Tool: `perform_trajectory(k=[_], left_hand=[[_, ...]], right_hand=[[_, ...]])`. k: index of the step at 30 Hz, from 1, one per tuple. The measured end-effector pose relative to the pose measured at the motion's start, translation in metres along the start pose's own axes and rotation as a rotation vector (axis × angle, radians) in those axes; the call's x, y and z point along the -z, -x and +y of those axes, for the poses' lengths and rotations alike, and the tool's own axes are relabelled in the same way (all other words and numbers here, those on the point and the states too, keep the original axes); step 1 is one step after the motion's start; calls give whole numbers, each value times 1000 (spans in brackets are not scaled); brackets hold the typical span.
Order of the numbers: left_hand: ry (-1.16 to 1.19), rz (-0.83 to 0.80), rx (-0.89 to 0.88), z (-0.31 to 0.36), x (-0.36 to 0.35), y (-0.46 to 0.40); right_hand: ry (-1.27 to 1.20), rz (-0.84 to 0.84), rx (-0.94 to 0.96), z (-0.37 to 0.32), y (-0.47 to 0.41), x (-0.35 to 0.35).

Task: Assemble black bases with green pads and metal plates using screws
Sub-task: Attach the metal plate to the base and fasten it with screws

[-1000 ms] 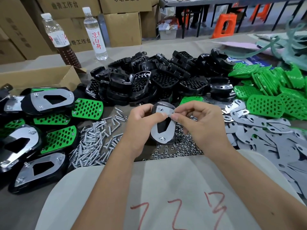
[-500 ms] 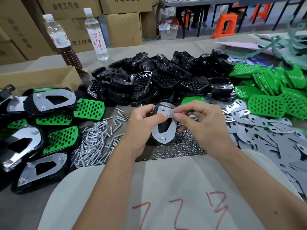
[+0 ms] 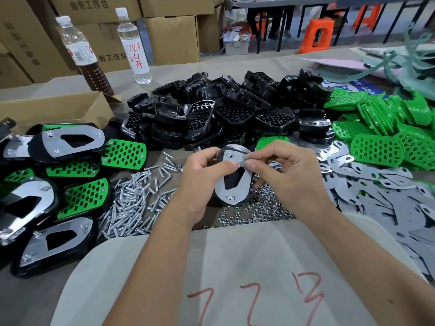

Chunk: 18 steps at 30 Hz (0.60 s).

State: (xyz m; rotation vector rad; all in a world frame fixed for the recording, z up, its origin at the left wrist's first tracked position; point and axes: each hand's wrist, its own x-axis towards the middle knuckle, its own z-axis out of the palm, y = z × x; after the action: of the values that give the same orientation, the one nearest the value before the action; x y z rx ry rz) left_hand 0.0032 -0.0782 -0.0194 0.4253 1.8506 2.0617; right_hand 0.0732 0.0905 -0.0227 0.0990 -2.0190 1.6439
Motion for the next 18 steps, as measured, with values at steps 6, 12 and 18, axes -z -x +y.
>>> perform_trajectory(k=[6,12,18], left_hand=[[18,6,8,1,-3,1],[44,66,-13,1,-2,0],[91,138,-4,1,-2,-1]], right_hand=[[25,56,-20,3,0,-1],[5,-38,-1,-1,1,-2],[-2,-10,-9,-4,3,3]])
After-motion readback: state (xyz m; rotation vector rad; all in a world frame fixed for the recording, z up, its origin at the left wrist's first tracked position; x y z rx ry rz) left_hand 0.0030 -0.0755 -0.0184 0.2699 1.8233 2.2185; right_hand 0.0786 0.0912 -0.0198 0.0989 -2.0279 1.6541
